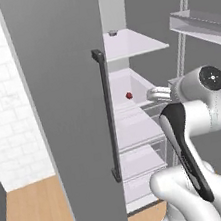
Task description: Take the strawberry from the fridge and place it on top of the pancake, located on the dining counter.
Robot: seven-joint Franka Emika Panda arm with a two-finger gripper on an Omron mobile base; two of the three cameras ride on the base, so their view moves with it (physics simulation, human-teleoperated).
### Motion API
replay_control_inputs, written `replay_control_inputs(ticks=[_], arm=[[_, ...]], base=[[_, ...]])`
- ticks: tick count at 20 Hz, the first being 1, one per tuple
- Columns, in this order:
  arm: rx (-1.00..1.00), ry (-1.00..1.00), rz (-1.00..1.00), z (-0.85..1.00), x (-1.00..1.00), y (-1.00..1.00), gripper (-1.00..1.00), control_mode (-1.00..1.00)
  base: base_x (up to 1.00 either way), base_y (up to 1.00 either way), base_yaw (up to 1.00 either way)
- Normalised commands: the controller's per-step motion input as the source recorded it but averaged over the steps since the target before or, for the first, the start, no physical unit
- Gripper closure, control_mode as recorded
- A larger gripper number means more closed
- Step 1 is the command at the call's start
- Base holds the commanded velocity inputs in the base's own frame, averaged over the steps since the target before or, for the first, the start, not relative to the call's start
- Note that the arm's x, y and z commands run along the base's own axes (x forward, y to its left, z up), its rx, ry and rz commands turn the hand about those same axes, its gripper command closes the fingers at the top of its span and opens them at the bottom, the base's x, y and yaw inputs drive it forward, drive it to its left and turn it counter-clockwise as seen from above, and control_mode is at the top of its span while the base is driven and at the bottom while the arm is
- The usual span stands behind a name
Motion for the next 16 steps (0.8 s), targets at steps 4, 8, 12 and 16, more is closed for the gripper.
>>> replay_control_inputs(ticks=[4,8,12,16], arm=[[0.00,0.00,0.00,0.00,0.00,0.00,-1.00,1.00],[0.00,0.00,0.00,0.00,0.00,0.00,-1.00,1.00],[0.00,0.00,0.00,0.00,0.00,0.00,-1.00,1.00],[0.00,0.00,0.00,0.00,0.00,0.00,-1.00,1.00]], base=[[0.71,0.00,-0.26],[0.71,0.00,-0.24],[0.61,-0.08,-0.11],[0.49,-0.22,0.00]])
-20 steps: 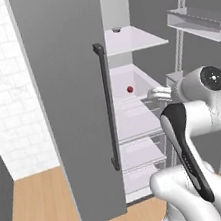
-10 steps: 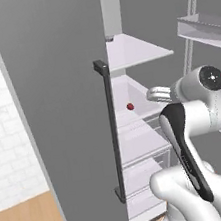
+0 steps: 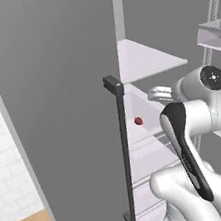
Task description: Take the strawberry from the fridge and place it on top of the pancake, located on the dining counter.
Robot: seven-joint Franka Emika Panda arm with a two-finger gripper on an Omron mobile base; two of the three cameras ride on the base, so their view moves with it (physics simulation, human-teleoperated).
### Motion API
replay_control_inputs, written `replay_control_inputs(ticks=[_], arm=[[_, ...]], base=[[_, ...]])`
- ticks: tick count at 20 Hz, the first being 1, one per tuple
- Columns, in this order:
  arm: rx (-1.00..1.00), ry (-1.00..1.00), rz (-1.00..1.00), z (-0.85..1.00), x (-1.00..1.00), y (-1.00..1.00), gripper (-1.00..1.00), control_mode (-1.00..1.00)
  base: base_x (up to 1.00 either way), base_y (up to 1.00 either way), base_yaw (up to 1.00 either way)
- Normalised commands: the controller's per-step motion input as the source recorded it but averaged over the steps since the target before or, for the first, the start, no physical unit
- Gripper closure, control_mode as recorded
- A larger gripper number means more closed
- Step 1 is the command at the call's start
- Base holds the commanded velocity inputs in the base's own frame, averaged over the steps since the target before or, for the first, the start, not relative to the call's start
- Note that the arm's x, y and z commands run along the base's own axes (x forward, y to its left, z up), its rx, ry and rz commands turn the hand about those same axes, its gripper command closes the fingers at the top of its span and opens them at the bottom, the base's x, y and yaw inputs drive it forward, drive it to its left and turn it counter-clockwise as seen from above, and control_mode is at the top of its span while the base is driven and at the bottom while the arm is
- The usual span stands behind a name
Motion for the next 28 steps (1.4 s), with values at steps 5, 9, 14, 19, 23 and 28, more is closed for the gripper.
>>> replay_control_inputs(ticks=[5,9,14,19,23,28], arm=[[0.00,0.00,0.00,0.00,0.00,0.00,-1.00,1.00],[0.00,0.00,0.00,0.00,0.00,0.00,-1.00,1.00],[0.00,0.00,0.00,0.00,0.00,0.00,-1.00,1.00],[0.00,0.00,0.00,0.00,0.00,0.00,-1.00,1.00],[0.00,0.00,0.00,0.00,0.00,0.00,-1.00,1.00],[-0.01,0.01,0.02,-0.20,0.03,-0.03,-1.00,-1.00]], base=[[0.26,-0.11,0.03],[0.28,-0.16,0.12],[0.42,-0.24,0.18],[0.43,-0.26,0.09],[0.54,-0.23,0.09],[0.14,-0.14,0.07]])
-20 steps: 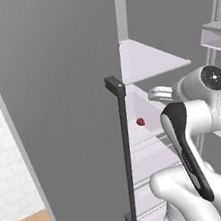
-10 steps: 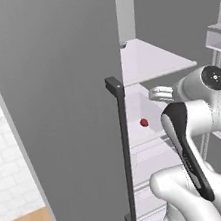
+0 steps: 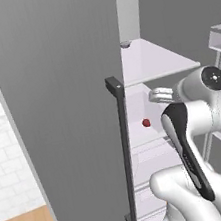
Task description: Take the strawberry from the fridge and place it on top of the pancake, located on the dining counter.
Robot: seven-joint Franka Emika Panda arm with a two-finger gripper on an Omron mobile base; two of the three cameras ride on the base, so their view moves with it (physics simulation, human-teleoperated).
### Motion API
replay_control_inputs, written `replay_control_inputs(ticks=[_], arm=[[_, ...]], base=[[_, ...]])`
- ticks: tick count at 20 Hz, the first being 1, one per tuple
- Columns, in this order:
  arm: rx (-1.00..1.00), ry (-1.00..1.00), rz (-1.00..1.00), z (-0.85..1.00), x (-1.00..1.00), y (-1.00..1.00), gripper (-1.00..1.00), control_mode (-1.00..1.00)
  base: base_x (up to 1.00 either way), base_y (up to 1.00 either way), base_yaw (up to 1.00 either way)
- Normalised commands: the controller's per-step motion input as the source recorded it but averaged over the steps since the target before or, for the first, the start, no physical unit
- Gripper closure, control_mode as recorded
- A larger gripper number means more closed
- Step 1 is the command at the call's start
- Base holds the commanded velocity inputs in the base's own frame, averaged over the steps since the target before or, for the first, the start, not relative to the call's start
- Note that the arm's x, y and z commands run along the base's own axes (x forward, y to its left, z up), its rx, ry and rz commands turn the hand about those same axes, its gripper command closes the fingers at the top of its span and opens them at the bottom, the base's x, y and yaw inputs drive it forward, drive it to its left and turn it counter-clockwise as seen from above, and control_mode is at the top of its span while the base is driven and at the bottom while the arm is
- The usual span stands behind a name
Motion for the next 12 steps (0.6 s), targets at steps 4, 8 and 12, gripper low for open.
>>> replay_control_inputs(ticks=[4,8,12], arm=[[-0.10,0.03,0.03,-0.87,0.00,0.00,-1.00,-1.00],[-0.03,0.16,0.00,-0.52,0.15,0.00,-1.00,-1.00],[0.00,0.27,0.02,-0.29,0.83,0.00,-1.00,-1.00]], base=[[0.00,0.00,0.00],[0.00,0.00,0.00],[0.00,0.00,0.00]])
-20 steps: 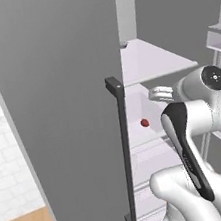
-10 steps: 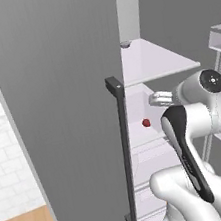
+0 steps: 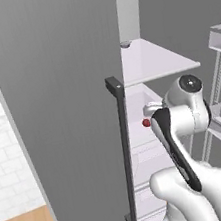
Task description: Take the strawberry from the fridge and place it on top of the pancake, located on the dining counter.
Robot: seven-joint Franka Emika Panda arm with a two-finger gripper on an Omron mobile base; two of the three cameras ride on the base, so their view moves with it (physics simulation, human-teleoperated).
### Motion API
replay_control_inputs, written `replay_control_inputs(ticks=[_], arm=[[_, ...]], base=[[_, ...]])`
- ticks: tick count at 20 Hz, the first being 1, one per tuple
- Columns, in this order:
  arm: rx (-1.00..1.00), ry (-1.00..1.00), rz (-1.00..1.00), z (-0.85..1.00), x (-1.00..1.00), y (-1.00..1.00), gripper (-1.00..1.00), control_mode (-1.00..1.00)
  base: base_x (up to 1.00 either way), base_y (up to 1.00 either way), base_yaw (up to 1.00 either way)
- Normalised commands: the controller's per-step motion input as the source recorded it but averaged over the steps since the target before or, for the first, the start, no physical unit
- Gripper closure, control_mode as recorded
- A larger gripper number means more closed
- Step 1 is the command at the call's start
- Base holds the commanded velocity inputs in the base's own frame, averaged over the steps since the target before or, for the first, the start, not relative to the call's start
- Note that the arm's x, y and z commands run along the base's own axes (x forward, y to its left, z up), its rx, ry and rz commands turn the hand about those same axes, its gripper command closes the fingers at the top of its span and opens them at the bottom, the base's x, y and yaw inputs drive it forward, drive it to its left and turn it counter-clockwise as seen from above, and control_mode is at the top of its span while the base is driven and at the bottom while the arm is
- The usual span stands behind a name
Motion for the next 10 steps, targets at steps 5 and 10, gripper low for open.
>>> replay_control_inputs(ticks=[5,10], arm=[[0.00,0.20,0.06,-0.71,0.73,0.00,-1.00,-1.00],[0.00,0.01,0.10,-0.56,0.52,0.00,-1.00,-1.00]], base=[[0.00,0.00,0.00],[0.00,0.00,0.00]])
